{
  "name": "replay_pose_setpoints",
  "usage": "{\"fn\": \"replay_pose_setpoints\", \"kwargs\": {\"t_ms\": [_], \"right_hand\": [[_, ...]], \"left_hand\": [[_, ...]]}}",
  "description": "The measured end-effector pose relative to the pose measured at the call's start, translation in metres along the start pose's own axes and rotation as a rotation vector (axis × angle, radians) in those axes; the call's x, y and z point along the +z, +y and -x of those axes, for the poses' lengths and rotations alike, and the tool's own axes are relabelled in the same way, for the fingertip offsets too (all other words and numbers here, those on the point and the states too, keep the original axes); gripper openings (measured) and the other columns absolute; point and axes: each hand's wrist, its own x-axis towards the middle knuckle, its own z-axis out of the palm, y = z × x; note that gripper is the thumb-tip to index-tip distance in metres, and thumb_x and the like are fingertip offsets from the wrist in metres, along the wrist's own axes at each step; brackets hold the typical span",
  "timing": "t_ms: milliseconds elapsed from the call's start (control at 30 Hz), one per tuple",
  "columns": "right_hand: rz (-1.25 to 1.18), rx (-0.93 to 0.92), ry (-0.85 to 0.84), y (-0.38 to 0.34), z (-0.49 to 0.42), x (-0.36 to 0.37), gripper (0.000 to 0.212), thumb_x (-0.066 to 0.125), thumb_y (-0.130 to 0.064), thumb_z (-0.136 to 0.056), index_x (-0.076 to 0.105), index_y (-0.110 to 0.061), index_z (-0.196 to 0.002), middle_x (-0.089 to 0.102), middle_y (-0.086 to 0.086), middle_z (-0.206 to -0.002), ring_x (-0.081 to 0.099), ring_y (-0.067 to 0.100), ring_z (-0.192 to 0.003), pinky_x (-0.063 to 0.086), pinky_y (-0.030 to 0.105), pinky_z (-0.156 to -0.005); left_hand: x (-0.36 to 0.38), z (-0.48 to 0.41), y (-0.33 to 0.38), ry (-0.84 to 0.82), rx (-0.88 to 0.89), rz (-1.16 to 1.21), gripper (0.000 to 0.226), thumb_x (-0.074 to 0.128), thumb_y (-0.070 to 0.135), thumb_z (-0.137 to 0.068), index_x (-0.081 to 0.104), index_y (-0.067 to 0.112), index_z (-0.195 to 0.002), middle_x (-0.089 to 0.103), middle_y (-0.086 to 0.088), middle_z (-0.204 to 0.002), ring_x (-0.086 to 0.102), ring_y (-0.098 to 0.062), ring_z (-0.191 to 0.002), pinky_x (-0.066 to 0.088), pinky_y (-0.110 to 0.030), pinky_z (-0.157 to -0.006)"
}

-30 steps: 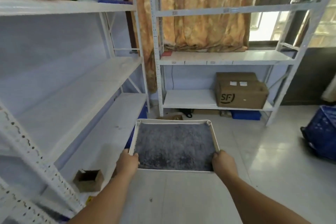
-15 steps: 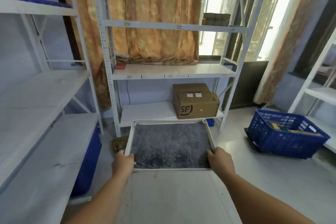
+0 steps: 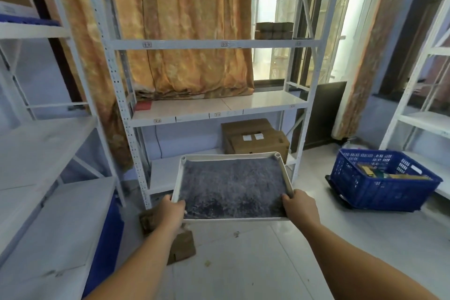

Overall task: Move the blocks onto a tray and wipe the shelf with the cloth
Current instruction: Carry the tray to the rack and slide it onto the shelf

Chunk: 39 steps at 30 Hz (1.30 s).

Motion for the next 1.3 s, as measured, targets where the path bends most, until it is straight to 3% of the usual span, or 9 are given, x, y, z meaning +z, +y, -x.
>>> {"fn": "replay_pose_setpoints", "kwargs": {"t_ms": [167, 333, 533, 767, 867, 933, 1033, 1200, 1300], "right_hand": [[-0.040, -0.035, -0.006, -0.010, -0.077, 0.009, 0.022, 0.048, -0.032, -0.094, 0.059, -0.013, -0.089, 0.060, 0.002, -0.077, 0.057, 0.016, -0.070, 0.047, 0.031, -0.068], [-0.050, -0.058, -0.021, -0.016, -0.165, 0.011, 0.026, 0.047, -0.033, -0.093, 0.061, -0.011, -0.094, 0.066, 0.009, -0.089, 0.063, 0.025, -0.082, 0.053, 0.040, -0.081], [-0.063, -0.102, -0.016, -0.029, -0.265, -0.004, 0.027, 0.049, -0.033, -0.090, 0.062, -0.010, -0.097, 0.066, 0.010, -0.092, 0.062, 0.027, -0.083, 0.053, 0.037, -0.078], [-0.122, -0.122, -0.039, -0.040, -0.347, -0.003, 0.026, 0.048, -0.035, -0.092, 0.060, -0.013, -0.097, 0.065, 0.007, -0.088, 0.063, 0.024, -0.081, 0.055, 0.043, -0.079], [-0.126, -0.112, -0.043, -0.045, -0.376, 0.000, 0.026, 0.049, -0.036, -0.092, 0.060, -0.012, -0.098, 0.065, 0.007, -0.088, 0.064, 0.023, -0.080, 0.056, 0.043, -0.079], [-0.116, -0.111, -0.028, -0.049, -0.393, 0.000, 0.026, 0.049, -0.035, -0.092, 0.060, -0.012, -0.097, 0.066, 0.007, -0.088, 0.064, 0.023, -0.080, 0.055, 0.041, -0.078], [-0.068, -0.111, 0.030, -0.058, -0.420, -0.002, 0.023, 0.051, -0.035, -0.090, 0.059, -0.014, -0.091, 0.063, 0.004, -0.081, 0.060, 0.020, -0.073, 0.051, 0.033, -0.068], [-0.053, -0.119, 0.097, -0.085, -0.474, -0.008, 0.017, 0.051, -0.034, -0.090, 0.059, -0.019, -0.085, 0.060, -0.002, -0.071, 0.056, 0.010, -0.063, 0.038, 0.023, -0.051], [-0.092, -0.109, 0.121, -0.112, -0.506, -0.009, 0.016, 0.052, -0.030, -0.088, 0.059, -0.021, -0.078, 0.060, -0.003, -0.069, 0.056, 0.009, -0.062, 0.036, 0.021, -0.049]], "left_hand": [[0.035, -0.050, 0.029, 0.022, -0.003, 0.033, 0.028, 0.057, 0.012, -0.088, 0.054, 0.001, -0.113, 0.056, -0.009, -0.075, 0.050, -0.020, -0.058, 0.034, -0.027, -0.045], [0.082, -0.105, 0.062, 0.064, -0.017, 0.041, 0.021, 0.060, 0.011, -0.085, 0.060, 0.003, -0.104, 0.063, -0.014, -0.080, 0.057, -0.028, -0.069, 0.037, -0.027, -0.050], [0.141, -0.166, 0.113, 0.099, -0.013, -0.006, 0.018, 0.062, 0.015, -0.082, 0.057, 0.007, -0.097, 0.066, -0.018, -0.089, 0.062, -0.036, -0.079, 0.048, -0.037, -0.066], [0.187, -0.222, 0.145, 0.140, 0.005, -0.043, 0.019, 0.063, 0.016, -0.082, 0.051, 0.009, -0.095, 0.058, -0.008, -0.070, 0.059, -0.029, -0.067, 0.046, -0.032, -0.059], [0.204, -0.248, 0.155, 0.118, 0.009, -0.033, 0.020, 0.063, 0.014, -0.082, 0.052, 0.005, -0.096, 0.058, -0.009, -0.068, 0.061, -0.031, -0.068, 0.051, -0.038, -0.063], [0.215, -0.264, 0.161, 0.112, 0.016, -0.042, 0.021, 0.063, 0.015, -0.082, 0.054, 0.003, -0.095, 0.058, -0.009, -0.066, 0.060, -0.030, -0.065, 0.049, -0.034, -0.057], [0.231, -0.291, 0.174, 0.107, 0.037, -0.088, 0.023, 0.064, 0.017, -0.080, 0.056, 0.002, -0.096, 0.059, -0.007, -0.062, 0.057, -0.024, -0.058, 0.038, -0.028, -0.048], [0.258, -0.352, 0.212, 0.064, 0.097, -0.091, 0.029, 0.065, 0.019, -0.081, 0.056, 0.001, -0.102, 0.066, -0.019, -0.087, 0.061, -0.033, -0.072, 0.041, -0.029, -0.054], [0.267, -0.394, 0.238, 0.053, 0.153, -0.088, 0.032, 0.065, 0.018, -0.082, 0.055, 0.001, -0.107, 0.064, -0.018, -0.088, 0.058, -0.031, -0.069, 0.040, -0.029, -0.054]]}}
